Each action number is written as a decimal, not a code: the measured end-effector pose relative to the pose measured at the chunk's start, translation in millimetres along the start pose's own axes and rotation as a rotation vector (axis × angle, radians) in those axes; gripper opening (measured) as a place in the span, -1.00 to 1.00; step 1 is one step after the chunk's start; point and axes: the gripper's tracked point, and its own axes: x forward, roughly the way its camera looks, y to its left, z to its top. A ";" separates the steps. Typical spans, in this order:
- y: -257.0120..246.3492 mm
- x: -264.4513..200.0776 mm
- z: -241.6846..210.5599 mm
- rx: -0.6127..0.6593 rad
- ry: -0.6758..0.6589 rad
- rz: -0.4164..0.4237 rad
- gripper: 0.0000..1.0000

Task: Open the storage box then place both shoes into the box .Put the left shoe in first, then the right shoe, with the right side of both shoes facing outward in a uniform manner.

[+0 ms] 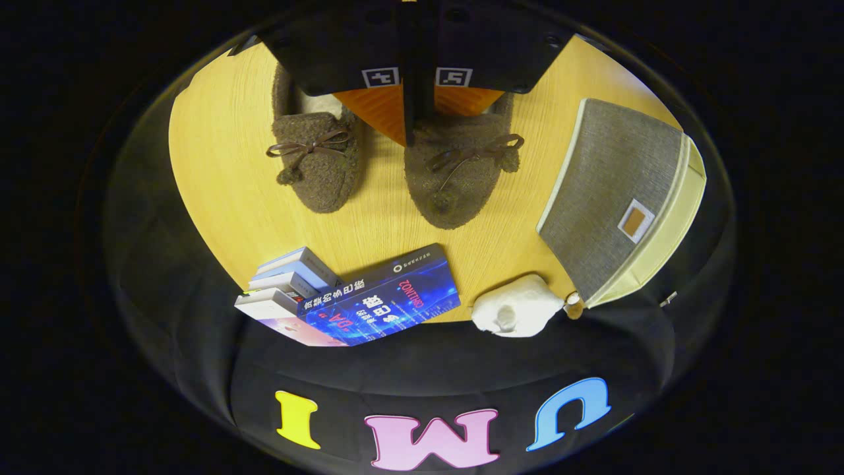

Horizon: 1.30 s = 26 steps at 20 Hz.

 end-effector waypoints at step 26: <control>287.9 -45.1 132.2 0.091 -0.080 0.144 -0.89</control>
